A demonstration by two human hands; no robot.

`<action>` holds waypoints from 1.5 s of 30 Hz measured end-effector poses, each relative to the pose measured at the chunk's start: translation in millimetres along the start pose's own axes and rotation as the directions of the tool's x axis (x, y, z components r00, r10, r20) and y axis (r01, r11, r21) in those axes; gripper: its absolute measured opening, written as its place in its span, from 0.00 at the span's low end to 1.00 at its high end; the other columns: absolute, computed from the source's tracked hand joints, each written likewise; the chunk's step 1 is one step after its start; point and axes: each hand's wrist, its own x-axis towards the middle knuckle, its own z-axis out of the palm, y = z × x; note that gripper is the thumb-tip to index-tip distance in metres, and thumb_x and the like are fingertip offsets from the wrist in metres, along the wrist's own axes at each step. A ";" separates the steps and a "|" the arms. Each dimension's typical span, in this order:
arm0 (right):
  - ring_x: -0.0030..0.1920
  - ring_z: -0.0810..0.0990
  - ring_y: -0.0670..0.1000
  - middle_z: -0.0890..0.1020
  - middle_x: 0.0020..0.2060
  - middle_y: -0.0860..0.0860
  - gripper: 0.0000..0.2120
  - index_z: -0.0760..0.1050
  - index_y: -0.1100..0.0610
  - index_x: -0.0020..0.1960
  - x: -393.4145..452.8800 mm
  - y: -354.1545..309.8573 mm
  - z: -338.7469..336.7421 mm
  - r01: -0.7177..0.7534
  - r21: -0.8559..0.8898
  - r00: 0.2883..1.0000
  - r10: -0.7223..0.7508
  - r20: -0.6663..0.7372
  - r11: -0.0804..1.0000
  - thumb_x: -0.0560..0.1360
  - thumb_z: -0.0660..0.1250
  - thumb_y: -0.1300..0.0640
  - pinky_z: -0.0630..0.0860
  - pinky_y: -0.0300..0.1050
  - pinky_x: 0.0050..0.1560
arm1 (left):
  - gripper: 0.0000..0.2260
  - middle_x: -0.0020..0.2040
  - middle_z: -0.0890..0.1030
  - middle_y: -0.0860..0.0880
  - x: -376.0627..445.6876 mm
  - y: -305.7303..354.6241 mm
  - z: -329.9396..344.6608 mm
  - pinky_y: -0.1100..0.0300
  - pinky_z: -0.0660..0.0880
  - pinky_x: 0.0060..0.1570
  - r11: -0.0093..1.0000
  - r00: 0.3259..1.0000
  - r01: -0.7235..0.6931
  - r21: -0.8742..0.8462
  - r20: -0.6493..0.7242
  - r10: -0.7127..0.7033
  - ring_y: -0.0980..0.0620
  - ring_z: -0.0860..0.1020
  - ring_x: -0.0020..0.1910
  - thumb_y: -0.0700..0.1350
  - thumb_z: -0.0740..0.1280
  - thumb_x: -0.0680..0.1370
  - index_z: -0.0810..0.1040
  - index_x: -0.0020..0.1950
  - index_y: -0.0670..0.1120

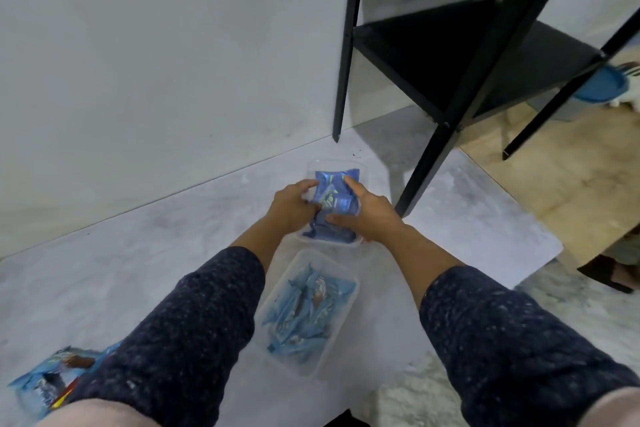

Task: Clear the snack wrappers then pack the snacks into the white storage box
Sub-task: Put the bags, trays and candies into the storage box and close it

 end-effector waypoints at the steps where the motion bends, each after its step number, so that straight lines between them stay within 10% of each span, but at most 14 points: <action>1: 0.61 0.75 0.59 0.73 0.65 0.56 0.44 0.48 0.39 0.75 -11.7 -1.7 1.1 0.002 0.032 1.000 -0.002 -0.026 0.999 0.68 0.70 0.38 0.77 0.45 0.49 | 0.21 0.67 0.75 0.46 -8.2 0.9 -4.5 0.63 0.66 0.60 1.000 1.000 -0.013 -0.011 0.007 0.013 0.47 0.75 0.63 0.42 0.67 0.77 0.70 0.70 0.50; 5: 0.67 0.72 0.59 0.69 0.70 0.56 0.43 0.50 0.43 0.77 -67.8 -3.6 17.1 0.030 0.065 0.998 -0.026 -0.061 0.997 0.70 0.69 0.39 0.71 0.46 0.62 | 0.22 0.67 0.75 0.46 -52.1 -7.7 -14.8 0.64 0.66 0.58 0.994 0.990 -0.108 0.002 0.093 0.108 0.47 0.76 0.61 0.44 0.68 0.76 0.70 0.70 0.49; 18: 0.43 0.83 0.62 0.69 0.69 0.60 0.45 0.39 0.32 0.73 -171.8 -7.8 104.1 -0.162 0.286 0.982 0.127 0.137 0.944 0.70 0.69 0.39 0.82 0.52 0.45 | 0.32 0.69 0.71 0.46 -146.6 -84.3 0.5 0.50 0.72 0.63 0.991 0.930 -0.057 -0.121 0.355 0.096 0.44 0.74 0.63 0.57 0.69 0.72 0.59 0.73 0.61; 23: 0.66 0.71 0.60 0.61 0.73 0.52 0.49 0.40 0.30 0.72 -177.1 -3.2 108.3 -0.176 0.342 0.975 0.117 0.187 0.923 0.67 0.74 0.42 0.79 0.54 0.49 | 0.35 0.68 0.71 0.49 -161.1 -94.6 2.7 0.46 0.77 0.55 0.966 0.914 0.014 -0.259 0.396 0.093 0.46 0.74 0.62 0.57 0.70 0.71 0.56 0.73 0.64; 29: 0.68 0.70 0.55 0.63 0.73 0.49 0.51 0.45 0.39 0.76 -178.9 -1.6 115.3 -0.096 0.525 0.985 0.003 0.174 0.846 0.67 0.77 0.57 0.75 0.56 0.62 | 0.34 0.68 0.70 0.50 -176.1 -101.7 9.8 0.43 0.77 0.56 0.943 0.934 0.069 -0.324 0.352 0.053 0.44 0.74 0.62 0.54 0.71 0.73 0.56 0.73 0.64; 34: 0.68 0.70 0.57 0.65 0.73 0.49 0.52 0.48 0.40 0.75 -179.0 -20.8 107.9 -0.032 0.512 0.973 -0.091 0.213 0.859 0.65 0.78 0.58 0.72 0.59 0.65 | 0.32 0.71 0.68 0.46 -196.0 -102.9 -2.2 0.62 0.68 0.57 0.949 0.978 0.006 -0.315 0.200 0.061 0.53 0.70 0.58 0.45 0.68 0.76 0.56 0.76 0.52; 45: 0.68 0.70 0.56 0.64 0.73 0.50 0.49 0.50 0.44 0.77 -212.7 -215.4 117.4 0.357 0.420 0.853 -0.475 0.218 0.834 0.67 0.76 0.61 0.74 0.54 0.61 | 0.32 0.70 0.70 0.43 -284.8 -165.3 -163.7 0.46 0.78 0.49 0.922 0.979 -0.014 -0.386 -0.193 -0.065 0.39 0.74 0.64 0.51 0.69 0.75 0.56 0.73 0.63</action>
